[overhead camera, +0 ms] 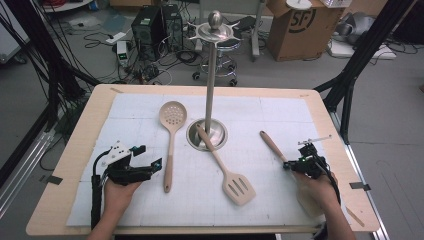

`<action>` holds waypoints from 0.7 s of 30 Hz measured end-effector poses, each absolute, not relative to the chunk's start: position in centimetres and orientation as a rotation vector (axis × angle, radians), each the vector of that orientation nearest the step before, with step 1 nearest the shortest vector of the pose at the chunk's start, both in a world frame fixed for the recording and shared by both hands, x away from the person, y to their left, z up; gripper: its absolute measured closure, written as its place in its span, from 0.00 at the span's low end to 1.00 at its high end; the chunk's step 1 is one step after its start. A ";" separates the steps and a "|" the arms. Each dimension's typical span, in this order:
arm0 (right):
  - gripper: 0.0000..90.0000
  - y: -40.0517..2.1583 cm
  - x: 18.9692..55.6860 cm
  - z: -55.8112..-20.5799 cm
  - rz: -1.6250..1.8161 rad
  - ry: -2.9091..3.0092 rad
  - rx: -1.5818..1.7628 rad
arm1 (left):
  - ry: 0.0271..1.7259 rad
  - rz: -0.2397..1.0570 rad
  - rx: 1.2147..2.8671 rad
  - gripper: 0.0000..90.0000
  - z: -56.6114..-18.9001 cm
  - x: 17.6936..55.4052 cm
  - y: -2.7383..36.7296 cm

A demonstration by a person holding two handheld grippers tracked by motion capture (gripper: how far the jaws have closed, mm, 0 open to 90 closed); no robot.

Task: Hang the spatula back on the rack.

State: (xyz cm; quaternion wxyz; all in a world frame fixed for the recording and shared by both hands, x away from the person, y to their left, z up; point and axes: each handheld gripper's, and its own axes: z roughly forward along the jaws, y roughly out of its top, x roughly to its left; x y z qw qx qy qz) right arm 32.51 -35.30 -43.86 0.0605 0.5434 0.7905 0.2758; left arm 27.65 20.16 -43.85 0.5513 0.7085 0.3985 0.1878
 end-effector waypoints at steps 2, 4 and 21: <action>0.86 -35.3 32.3 -44.0 0.845 2.378 1.643 | 0.941 0.442 1.677 0.20 -43.9 27.7 20.1; 0.86 -35.2 32.2 -44.1 0.854 2.359 1.640 | 0.939 0.442 1.678 0.20 -43.8 27.7 20.1; 0.87 -34.3 31.9 -44.1 0.777 2.336 1.581 | 0.931 0.442 1.683 0.20 -43.8 27.8 19.8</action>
